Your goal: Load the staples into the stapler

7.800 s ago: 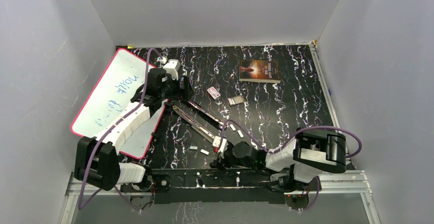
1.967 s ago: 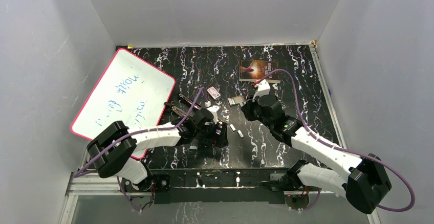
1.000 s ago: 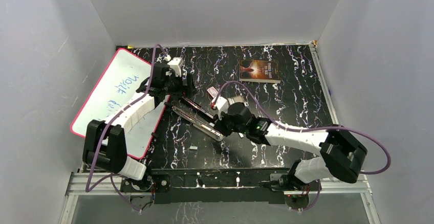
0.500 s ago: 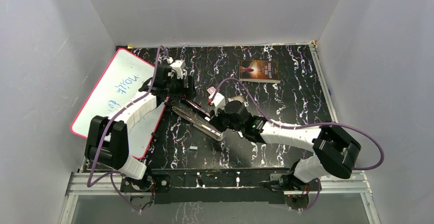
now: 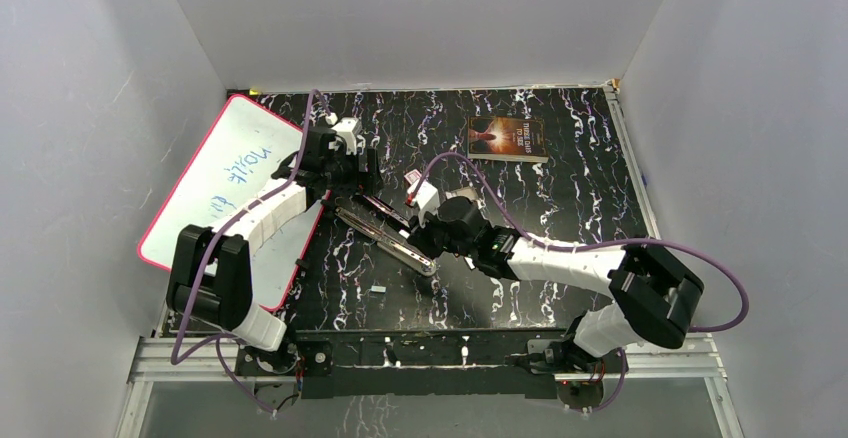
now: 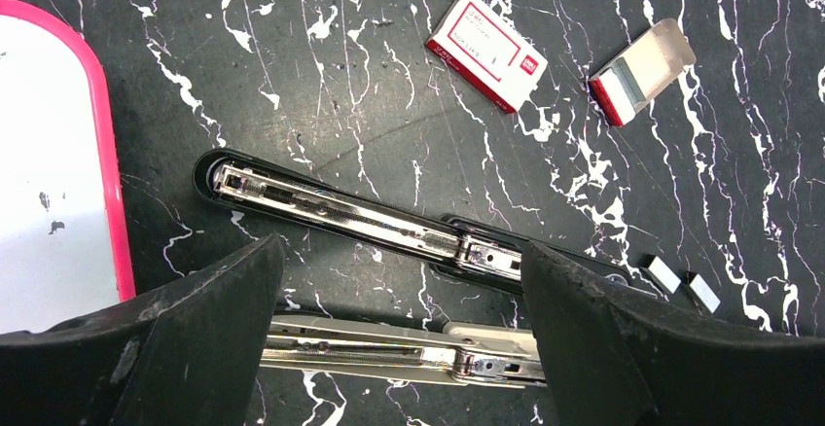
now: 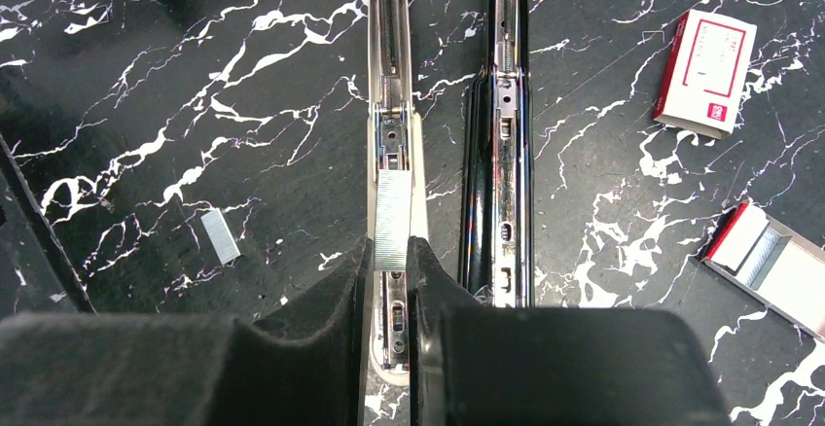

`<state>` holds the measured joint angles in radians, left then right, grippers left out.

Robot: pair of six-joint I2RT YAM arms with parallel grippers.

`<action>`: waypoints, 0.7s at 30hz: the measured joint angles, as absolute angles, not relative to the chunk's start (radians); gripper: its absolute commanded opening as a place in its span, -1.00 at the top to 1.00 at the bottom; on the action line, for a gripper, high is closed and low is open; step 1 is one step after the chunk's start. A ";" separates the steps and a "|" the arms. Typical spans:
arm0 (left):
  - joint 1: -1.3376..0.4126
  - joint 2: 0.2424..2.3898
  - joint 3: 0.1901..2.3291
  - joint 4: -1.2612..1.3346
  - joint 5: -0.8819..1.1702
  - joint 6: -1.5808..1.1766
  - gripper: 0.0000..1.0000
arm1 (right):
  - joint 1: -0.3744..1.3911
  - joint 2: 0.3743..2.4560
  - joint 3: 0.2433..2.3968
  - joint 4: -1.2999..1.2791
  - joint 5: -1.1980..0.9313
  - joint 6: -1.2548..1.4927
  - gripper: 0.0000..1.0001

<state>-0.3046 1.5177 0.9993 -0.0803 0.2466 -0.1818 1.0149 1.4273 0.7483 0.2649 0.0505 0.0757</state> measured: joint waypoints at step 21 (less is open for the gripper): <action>-0.305 1.527 0.999 -0.086 0.243 -0.182 -0.82 | 1.043 1.502 0.778 0.228 0.080 0.071 1.00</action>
